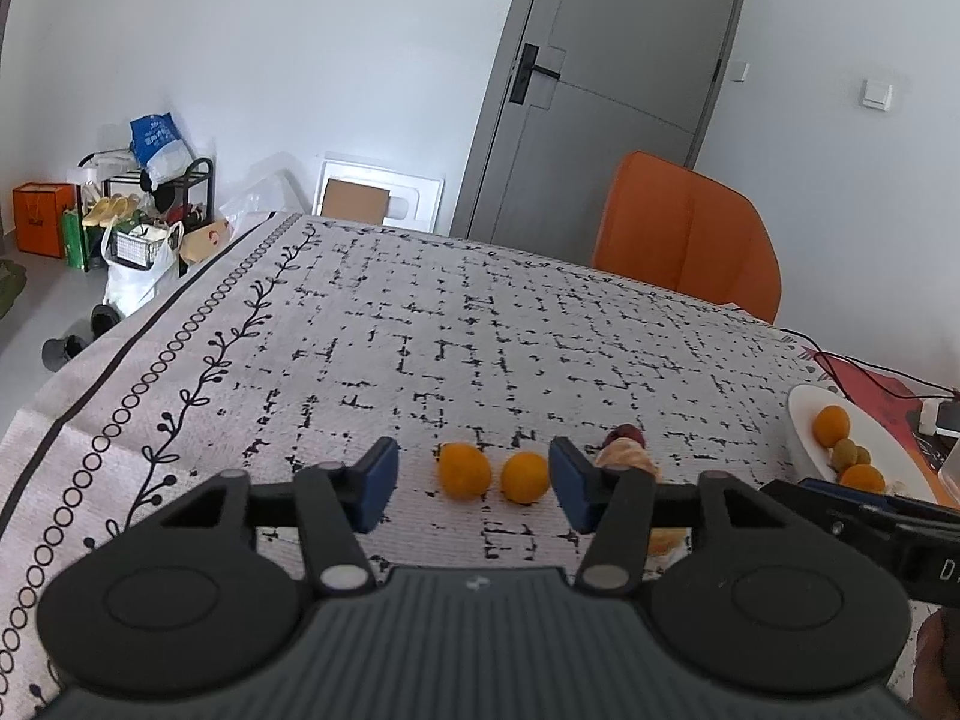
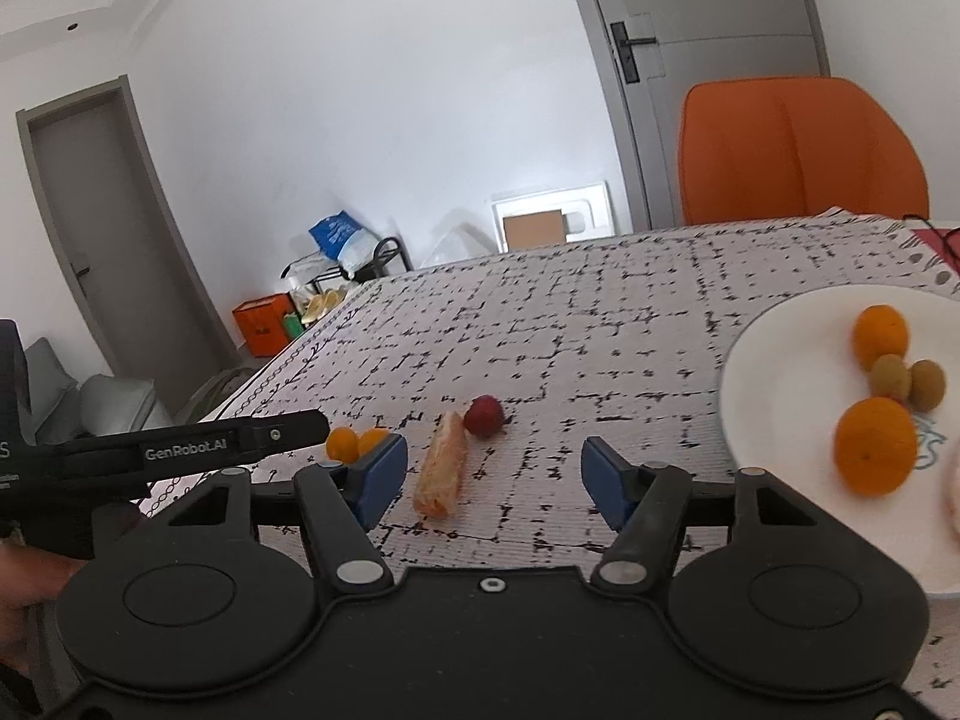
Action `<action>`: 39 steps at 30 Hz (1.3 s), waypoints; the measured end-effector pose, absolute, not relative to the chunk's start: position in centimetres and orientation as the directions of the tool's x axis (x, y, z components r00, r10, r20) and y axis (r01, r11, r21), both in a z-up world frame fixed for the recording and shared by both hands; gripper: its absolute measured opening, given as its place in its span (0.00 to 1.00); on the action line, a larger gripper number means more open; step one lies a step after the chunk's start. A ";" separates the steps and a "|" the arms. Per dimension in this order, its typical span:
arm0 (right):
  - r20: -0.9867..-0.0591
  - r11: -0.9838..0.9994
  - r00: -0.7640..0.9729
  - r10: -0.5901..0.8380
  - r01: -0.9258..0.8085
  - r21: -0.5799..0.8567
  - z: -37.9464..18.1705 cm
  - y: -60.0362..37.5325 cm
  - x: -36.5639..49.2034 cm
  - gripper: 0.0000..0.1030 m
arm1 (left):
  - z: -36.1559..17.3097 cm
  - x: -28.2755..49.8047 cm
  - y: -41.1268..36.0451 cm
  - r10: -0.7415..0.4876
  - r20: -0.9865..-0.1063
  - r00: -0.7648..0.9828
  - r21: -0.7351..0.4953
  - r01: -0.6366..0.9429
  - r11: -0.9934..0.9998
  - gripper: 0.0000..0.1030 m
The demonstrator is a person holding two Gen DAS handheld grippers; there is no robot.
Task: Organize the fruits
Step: 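Grasp a small orange with the left tool while the right tool grasps the tan bread roll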
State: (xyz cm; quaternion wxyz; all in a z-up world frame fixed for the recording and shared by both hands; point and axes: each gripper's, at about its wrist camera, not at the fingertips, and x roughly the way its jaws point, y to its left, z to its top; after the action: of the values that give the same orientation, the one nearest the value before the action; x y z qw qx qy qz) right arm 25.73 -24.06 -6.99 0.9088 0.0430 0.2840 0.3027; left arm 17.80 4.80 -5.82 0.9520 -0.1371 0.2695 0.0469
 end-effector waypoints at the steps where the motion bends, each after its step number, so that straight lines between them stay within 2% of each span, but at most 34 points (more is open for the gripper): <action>1: -0.495 0.812 0.651 0.575 -0.527 0.251 -7.1 -23.8 25.9 0.59 | -5.9 17.9 4.9 0.015 -0.528 0.849 -0.238 -0.165 0.957 0.50; 3: -0.503 0.811 0.645 0.575 -0.529 0.250 -7.2 -23.4 26.1 0.57 | -6.2 18.3 5.1 0.014 -0.535 0.845 -0.241 -0.168 0.956 0.49; 6: -0.517 0.807 0.631 0.578 -0.534 0.251 -7.4 -22.8 26.5 0.51 | -6.6 18.8 5.2 0.010 -0.548 0.836 -0.240 -0.169 0.956 0.42; 13: -0.547 0.801 0.603 0.581 -0.544 0.251 -7.9 -21.4 27.1 0.49 | -7.6 19.9 5.6 0.012 -0.571 0.821 -0.240 -0.181 0.954 0.37; 15: -0.553 0.800 0.598 0.581 -0.545 0.251 -8.0 -21.2 27.2 0.48 | -8.0 20.2 5.5 0.014 -0.582 0.813 -0.231 -0.181 0.956 0.32; 17: -0.558 0.800 0.593 0.580 -0.545 0.251 -8.1 -20.9 27.4 0.48 | -8.1 20.2 5.4 0.023 -0.579 0.815 -0.213 -0.178 0.961 0.22; 18: -0.560 0.798 0.590 0.581 -0.547 0.251 -8.1 -20.6 27.5 0.48 | -8.1 20.3 5.5 0.013 -0.579 0.815 -0.221 -0.173 0.960 0.20; 27: -0.591 0.796 0.566 0.574 -0.556 0.241 -9.3 -18.7 28.1 0.43 | -7.6 18.9 6.8 0.009 -0.562 0.827 -0.254 -0.183 0.950 0.20; 28: -0.593 0.793 0.562 0.576 -0.561 0.239 -9.5 -18.5 28.0 0.42 | -7.5 18.7 6.9 0.009 -0.558 0.829 -0.257 -0.183 0.949 0.20; 31: -0.598 0.789 0.559 0.574 -0.574 0.220 -9.9 -17.8 27.8 0.21 | -7.2 18.3 7.0 0.003 -0.549 0.836 -0.265 -0.177 0.948 0.20; 39: -0.552 0.786 0.589 0.590 -0.575 0.228 -9.0 -18.9 26.9 0.18 | -6.0 17.6 6.4 -0.008 -0.524 0.852 -0.261 -0.151 0.953 0.20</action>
State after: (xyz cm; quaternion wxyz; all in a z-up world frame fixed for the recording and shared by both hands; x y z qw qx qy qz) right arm 26.88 -18.86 -8.96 0.8912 0.0124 0.3143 0.3267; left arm 17.59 6.39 -6.02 0.9508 -0.1477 0.2698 0.0377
